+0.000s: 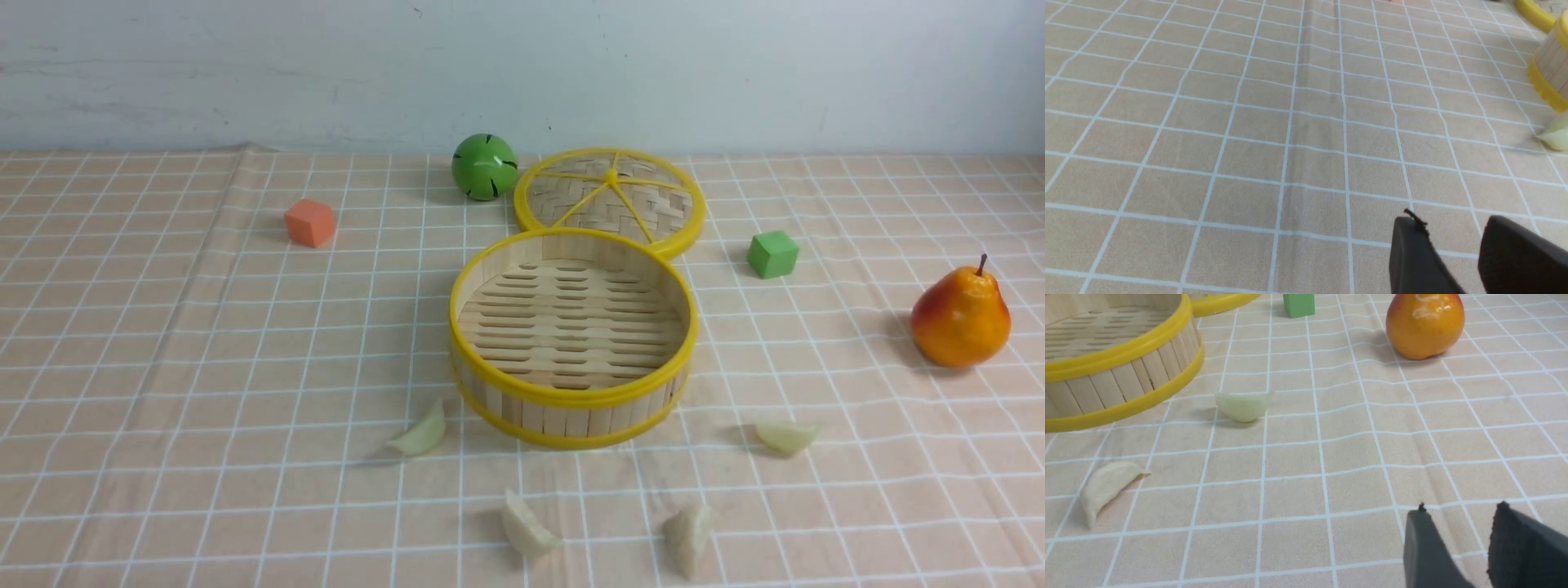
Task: Put the dumplings into the steamer on the table with the brown tablecloth.
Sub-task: 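Reach for and grasp a dumpling on the table with the left gripper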
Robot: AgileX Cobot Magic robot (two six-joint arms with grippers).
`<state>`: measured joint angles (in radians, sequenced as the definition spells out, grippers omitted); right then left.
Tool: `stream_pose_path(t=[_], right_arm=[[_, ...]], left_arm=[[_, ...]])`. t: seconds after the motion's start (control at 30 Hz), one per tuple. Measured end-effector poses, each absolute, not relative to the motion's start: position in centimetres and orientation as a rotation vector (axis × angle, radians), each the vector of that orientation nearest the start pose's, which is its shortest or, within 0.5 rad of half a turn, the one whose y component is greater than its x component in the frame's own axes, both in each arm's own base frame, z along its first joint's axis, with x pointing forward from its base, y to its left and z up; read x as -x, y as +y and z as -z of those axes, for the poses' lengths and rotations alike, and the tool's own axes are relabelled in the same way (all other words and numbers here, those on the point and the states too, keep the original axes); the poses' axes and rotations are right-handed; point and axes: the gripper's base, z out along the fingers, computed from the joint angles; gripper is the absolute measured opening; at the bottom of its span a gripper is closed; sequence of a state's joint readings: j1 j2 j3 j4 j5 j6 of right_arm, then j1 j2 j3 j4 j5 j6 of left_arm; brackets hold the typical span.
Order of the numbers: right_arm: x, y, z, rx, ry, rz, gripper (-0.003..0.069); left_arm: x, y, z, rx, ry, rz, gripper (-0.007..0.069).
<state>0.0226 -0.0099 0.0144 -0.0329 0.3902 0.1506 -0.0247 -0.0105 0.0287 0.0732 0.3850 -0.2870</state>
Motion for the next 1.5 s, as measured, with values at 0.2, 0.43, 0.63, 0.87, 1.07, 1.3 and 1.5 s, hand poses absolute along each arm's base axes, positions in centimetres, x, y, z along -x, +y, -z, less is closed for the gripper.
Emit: stream_pose_path(t=[0.2,0.43,0.63,0.87,1.07,1.3,1.5], right_arm=[[-5.2,0.0,-17.4,-0.1,1.876,-0.086,0.0239],[-5.2,0.6,-17.4,-0.254,1.868,-0.296,0.0239],[-5.0,2.4,-17.7,-0.775,1.777,-0.962,0.0239],[-4.9,3.0,-18.0,-0.91,1.723,-1.172,0.0239],[-4.8,3.2,-18.1,-0.719,1.785,-1.063,0.0233],[-4.8,3.2,-23.4,-0.407,1.815,-0.858,0.0034],[-8.3,2.8,-28.9,-0.159,2.027,-0.546,-0.0019]], left_arm=[[-5.2,0.1,-17.0,0.201,1.877,0.139,0.0238],[-5.4,-0.8,-17.7,0.538,1.758,0.566,0.0238],[-5.4,-1.8,-18.7,1.11,1.498,1.237,0.0238],[-5.4,-2.0,-18.9,1.213,1.427,1.368,0.0238],[-4.5,-2.8,-22.2,0.824,1.578,1.204,0.0237],[-4.2,-3.0,-29.5,0.31,1.775,0.767,0.0082],[-8.2,-2.1,-33.0,0.177,2.115,0.415,-0.0014]])
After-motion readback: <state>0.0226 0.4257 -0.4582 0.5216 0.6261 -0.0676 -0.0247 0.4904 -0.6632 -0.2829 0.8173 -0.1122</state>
